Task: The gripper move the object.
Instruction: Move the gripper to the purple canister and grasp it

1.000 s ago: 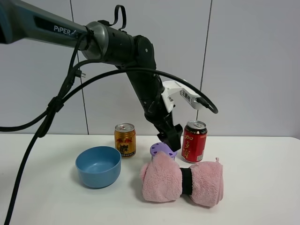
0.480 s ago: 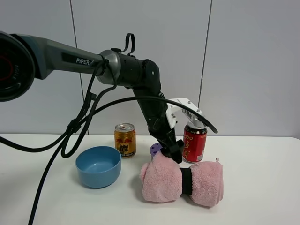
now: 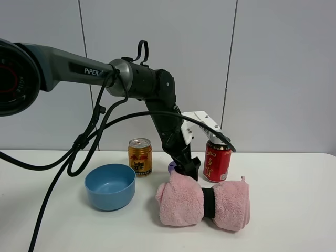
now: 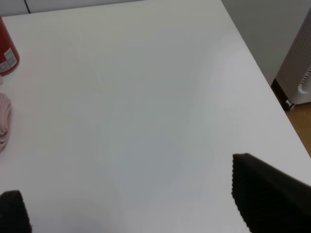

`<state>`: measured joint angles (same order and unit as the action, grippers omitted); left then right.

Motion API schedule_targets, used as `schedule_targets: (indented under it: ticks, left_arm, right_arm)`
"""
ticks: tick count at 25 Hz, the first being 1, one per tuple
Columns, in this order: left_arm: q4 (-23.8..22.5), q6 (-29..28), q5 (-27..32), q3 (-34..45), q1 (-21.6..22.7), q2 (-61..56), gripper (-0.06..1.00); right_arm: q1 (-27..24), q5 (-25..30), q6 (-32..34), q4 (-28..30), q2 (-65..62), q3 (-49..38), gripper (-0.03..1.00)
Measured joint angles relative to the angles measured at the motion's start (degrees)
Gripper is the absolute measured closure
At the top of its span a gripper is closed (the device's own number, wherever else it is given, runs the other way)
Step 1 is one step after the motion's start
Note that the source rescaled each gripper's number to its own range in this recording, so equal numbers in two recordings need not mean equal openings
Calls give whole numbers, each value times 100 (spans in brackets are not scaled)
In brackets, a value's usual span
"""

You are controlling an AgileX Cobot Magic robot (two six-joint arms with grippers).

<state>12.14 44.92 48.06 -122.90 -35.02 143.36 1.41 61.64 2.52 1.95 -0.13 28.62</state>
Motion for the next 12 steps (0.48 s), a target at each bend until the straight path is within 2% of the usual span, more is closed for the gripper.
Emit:
schedule_targets:
  ticks: [12]
  left_arm:
    - [-5, 20, -154, 0, 2, 131, -1]
  right_arm:
    - [0, 0, 0, 0, 0, 0, -3]
